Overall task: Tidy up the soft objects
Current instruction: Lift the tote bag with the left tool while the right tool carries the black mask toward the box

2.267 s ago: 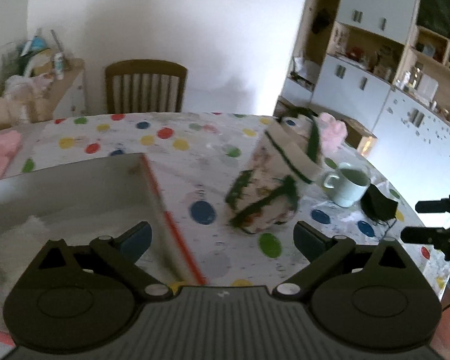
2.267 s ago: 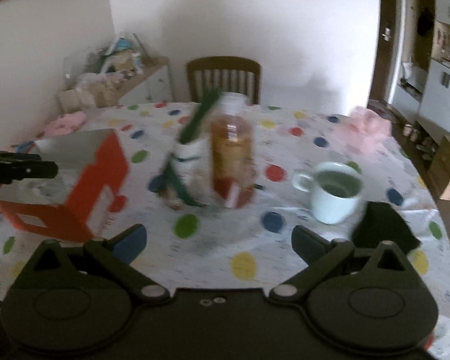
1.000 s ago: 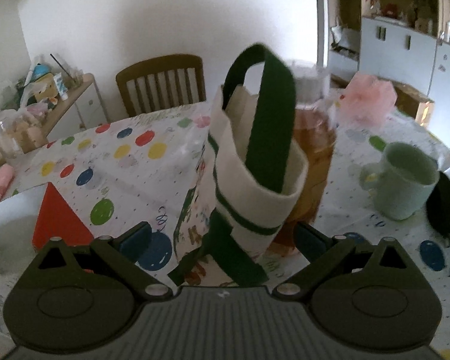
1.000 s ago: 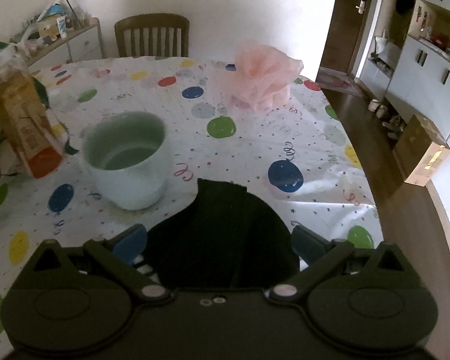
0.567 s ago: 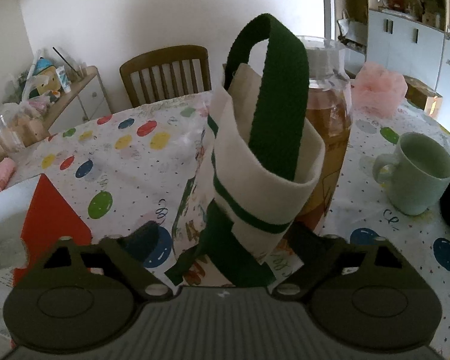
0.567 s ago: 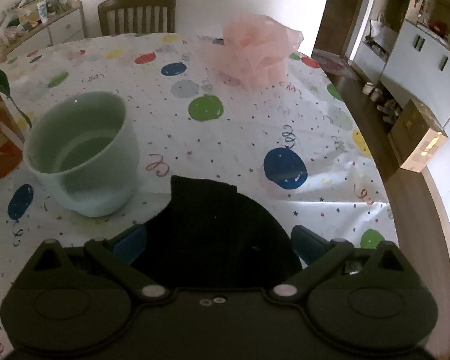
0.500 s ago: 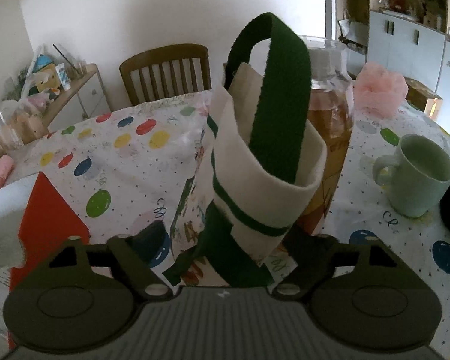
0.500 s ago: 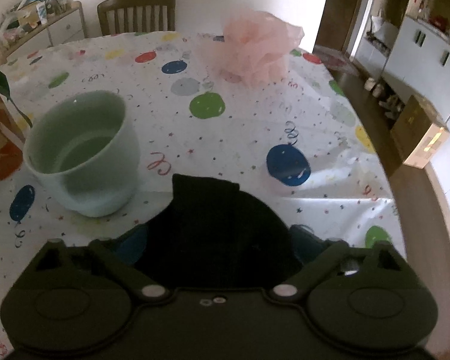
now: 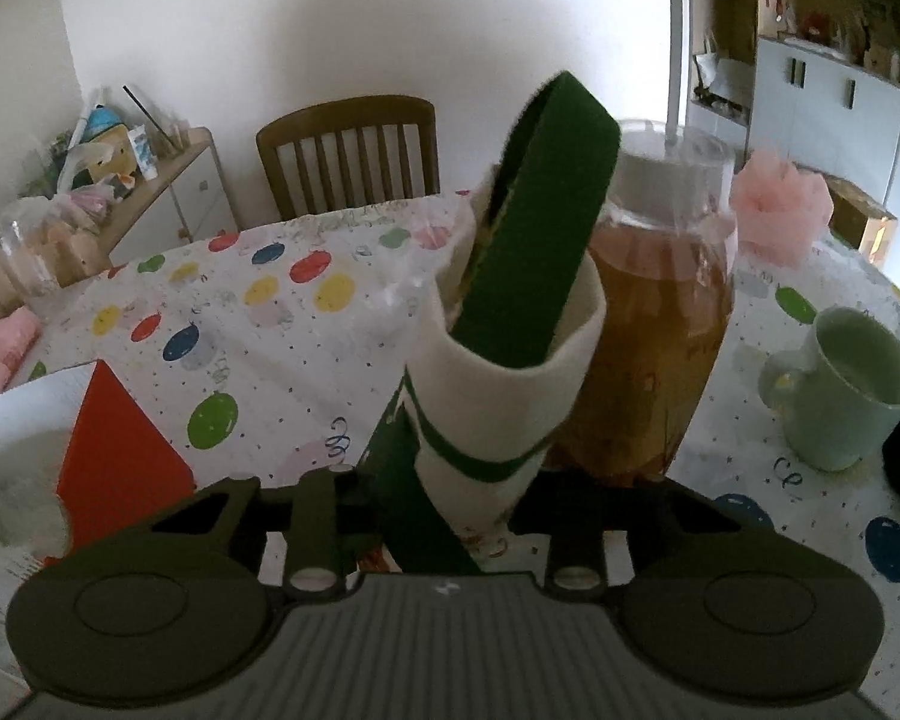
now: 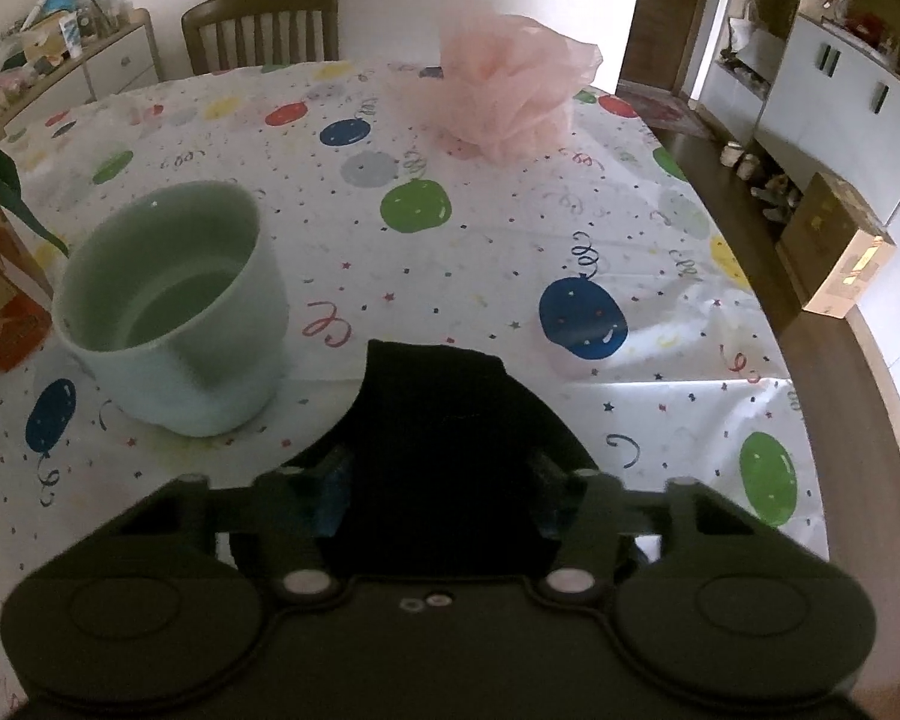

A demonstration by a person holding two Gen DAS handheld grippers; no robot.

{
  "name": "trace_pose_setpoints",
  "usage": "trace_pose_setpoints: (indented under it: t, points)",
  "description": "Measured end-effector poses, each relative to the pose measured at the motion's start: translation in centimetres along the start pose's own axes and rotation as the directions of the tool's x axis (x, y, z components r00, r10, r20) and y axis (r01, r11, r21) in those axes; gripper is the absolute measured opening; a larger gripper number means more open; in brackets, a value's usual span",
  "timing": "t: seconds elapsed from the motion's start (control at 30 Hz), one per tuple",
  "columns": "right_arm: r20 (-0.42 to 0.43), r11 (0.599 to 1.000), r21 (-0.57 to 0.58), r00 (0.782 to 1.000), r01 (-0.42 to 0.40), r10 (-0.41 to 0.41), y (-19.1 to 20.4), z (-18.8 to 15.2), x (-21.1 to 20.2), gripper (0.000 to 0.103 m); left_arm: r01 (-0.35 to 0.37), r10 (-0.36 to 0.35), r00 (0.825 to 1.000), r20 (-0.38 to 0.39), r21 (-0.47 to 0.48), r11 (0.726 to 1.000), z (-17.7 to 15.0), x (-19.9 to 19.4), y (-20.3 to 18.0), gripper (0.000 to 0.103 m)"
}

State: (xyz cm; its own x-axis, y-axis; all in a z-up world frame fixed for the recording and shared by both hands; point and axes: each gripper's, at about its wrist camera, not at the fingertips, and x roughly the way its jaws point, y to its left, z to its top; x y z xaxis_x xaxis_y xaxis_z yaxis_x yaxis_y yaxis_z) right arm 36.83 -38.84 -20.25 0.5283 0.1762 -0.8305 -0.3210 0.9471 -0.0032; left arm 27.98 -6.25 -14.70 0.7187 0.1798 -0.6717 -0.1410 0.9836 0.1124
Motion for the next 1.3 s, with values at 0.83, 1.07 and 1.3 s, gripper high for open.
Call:
trace_pose_setpoints:
  t: [0.83,1.07,1.3]
  points:
    - [0.119,0.998,0.062,0.993,-0.012,0.005,0.9,-2.7,-9.8,0.011,0.079,-0.072,0.995,0.074,-0.108,0.991,-0.4,-4.9,3.7,0.012]
    - [0.169,0.996,0.057,0.984,-0.064,0.054,2.7,-3.8,-13.7,0.011,0.082,-0.071,0.992,0.102,-0.107,0.991,-1.3,-7.1,4.5,0.01]
    - [0.21,0.99,0.009,0.969,-0.137,0.133,6.3,-3.6,-17.3,0.011,0.135,-0.117,0.986,0.122,-0.144,0.98,-1.8,-10.1,6.2,0.01]
